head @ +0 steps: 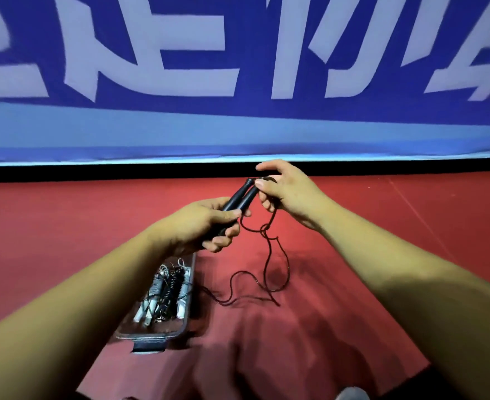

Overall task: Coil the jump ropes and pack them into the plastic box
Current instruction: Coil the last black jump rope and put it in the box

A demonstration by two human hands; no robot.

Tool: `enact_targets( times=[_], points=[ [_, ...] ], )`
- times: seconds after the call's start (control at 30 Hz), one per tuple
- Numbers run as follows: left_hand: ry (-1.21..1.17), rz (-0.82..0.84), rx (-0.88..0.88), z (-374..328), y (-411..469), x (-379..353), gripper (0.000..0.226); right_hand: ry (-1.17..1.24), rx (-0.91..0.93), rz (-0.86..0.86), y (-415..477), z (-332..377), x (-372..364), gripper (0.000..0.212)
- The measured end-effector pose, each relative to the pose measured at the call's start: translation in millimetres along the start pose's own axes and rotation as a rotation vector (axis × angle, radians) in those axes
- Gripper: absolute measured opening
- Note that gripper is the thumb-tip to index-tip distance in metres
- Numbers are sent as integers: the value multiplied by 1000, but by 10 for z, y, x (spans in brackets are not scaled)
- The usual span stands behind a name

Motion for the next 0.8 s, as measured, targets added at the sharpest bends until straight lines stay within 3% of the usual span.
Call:
enact_targets(
  times=[0.2, 0.3, 0.43, 0.63, 0.73, 0.8],
  points=[
    [21, -7, -22, -109, -368, -140, 19, -216, 82, 52, -346, 137, -148, 13],
    [-54, 25, -5, -125, -433, -209, 14, 17, -70, 138, -405, 81, -230, 10],
    [28, 58, 15, -178, -492, -83, 20, 4, -33, 252, -405, 201, -209, 18],
    [-239, -284, -209, -373, -455, 245, 21, -70, -36, 220, -285, 187, -85, 21],
    [-470, -491, -259, -319, -358, 417, 27, -97, -158, 232, -325, -35, -249, 21],
    [-597, -631, -251, -261, -337, 526, 26, 11, -257, 243, -395, -143, -404, 24]
  ],
)
Point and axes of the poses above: each hand's wrist, its own y-axis towards the middle knuckle, its own x-axis out of the back of the hand, z = x × y, the point moved 5 cm from there along y, towards the middle knuckle, and after that the axes turned 13 degrees about y, right-handed, at the moved point
